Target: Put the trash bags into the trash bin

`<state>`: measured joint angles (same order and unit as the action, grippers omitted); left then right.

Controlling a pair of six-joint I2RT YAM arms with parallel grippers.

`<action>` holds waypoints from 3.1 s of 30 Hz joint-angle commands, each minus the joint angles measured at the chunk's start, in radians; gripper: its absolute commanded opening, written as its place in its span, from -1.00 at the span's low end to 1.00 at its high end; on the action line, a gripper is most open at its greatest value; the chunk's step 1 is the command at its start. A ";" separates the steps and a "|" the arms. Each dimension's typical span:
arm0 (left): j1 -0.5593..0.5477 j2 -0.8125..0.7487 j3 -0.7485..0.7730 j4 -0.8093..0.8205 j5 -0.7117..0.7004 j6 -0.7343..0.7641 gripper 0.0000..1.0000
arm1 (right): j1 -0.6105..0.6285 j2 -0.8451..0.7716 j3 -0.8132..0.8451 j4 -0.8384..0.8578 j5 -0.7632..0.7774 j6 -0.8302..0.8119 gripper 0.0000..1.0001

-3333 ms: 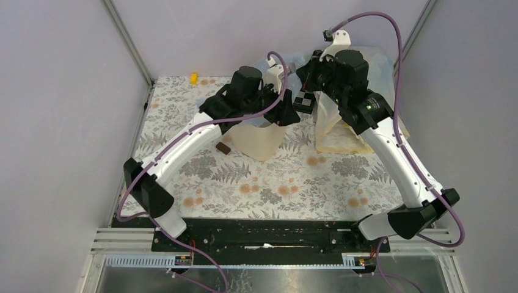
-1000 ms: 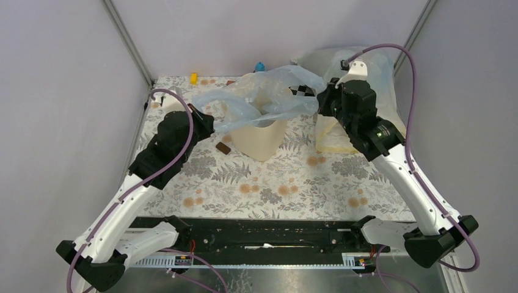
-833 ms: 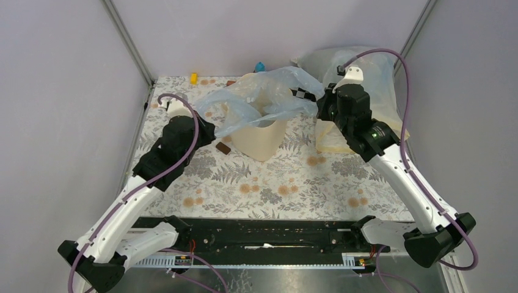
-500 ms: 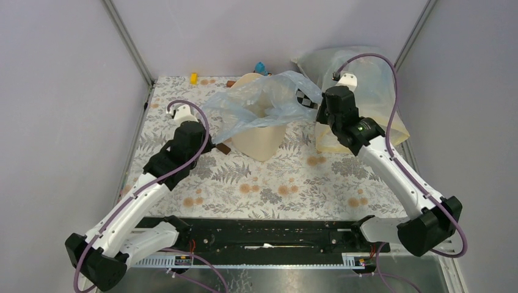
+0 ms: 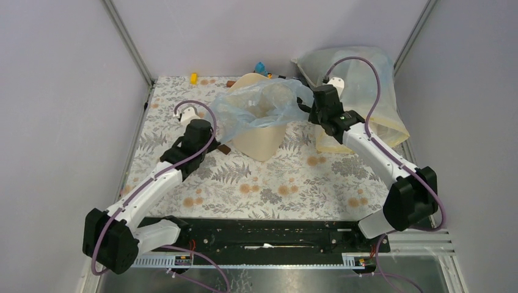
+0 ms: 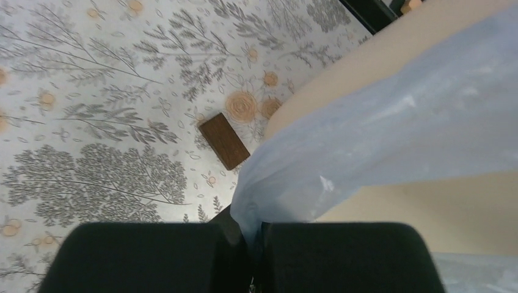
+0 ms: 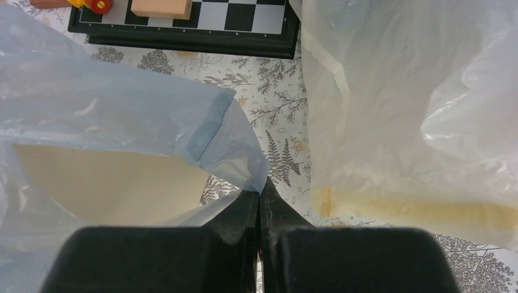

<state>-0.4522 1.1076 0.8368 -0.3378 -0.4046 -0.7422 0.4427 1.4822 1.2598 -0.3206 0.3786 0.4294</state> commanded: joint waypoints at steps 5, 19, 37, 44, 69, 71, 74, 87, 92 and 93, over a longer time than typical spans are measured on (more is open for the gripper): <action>0.011 -0.111 -0.106 0.201 0.292 0.104 -1.00 | -0.023 -0.010 -0.041 0.072 -0.020 -0.026 -1.00; 0.011 -0.274 -0.191 0.282 0.517 0.197 -1.00 | -0.022 0.071 -0.058 0.086 -0.108 0.002 -1.00; 0.140 -0.130 -0.152 0.317 0.275 0.078 -0.56 | -0.022 0.052 0.031 0.071 -0.104 -0.079 -0.53; 0.139 -0.062 -0.011 0.292 0.194 0.109 0.15 | -0.022 -0.056 0.031 0.129 -0.148 -0.257 0.06; 0.149 0.081 0.145 0.335 0.159 0.215 -0.96 | -0.021 0.032 0.238 0.226 -0.546 -0.607 -1.00; 0.151 0.110 0.176 0.321 0.157 0.226 -1.00 | -0.022 0.047 0.254 0.231 -0.520 -0.590 -1.00; 0.163 0.168 0.232 0.277 0.162 0.228 -1.00 | -0.022 0.086 0.295 0.225 -0.493 -0.563 -1.00; 0.277 0.410 0.388 0.233 0.361 0.186 -1.00 | -0.046 0.418 0.689 -0.010 -0.503 -0.480 -1.00; 0.283 0.515 0.421 0.222 0.482 0.192 -1.00 | -0.059 0.517 0.753 -0.061 -0.647 -0.450 -1.00; 0.282 0.533 0.422 0.225 0.506 0.192 -1.00 | -0.064 0.536 0.763 -0.065 -0.681 -0.438 -1.00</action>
<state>-0.1703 1.5852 1.2098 -0.1310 -0.0299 -0.5507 0.3969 1.9594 1.9511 -0.3325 -0.1623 -0.0544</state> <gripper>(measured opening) 0.002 0.014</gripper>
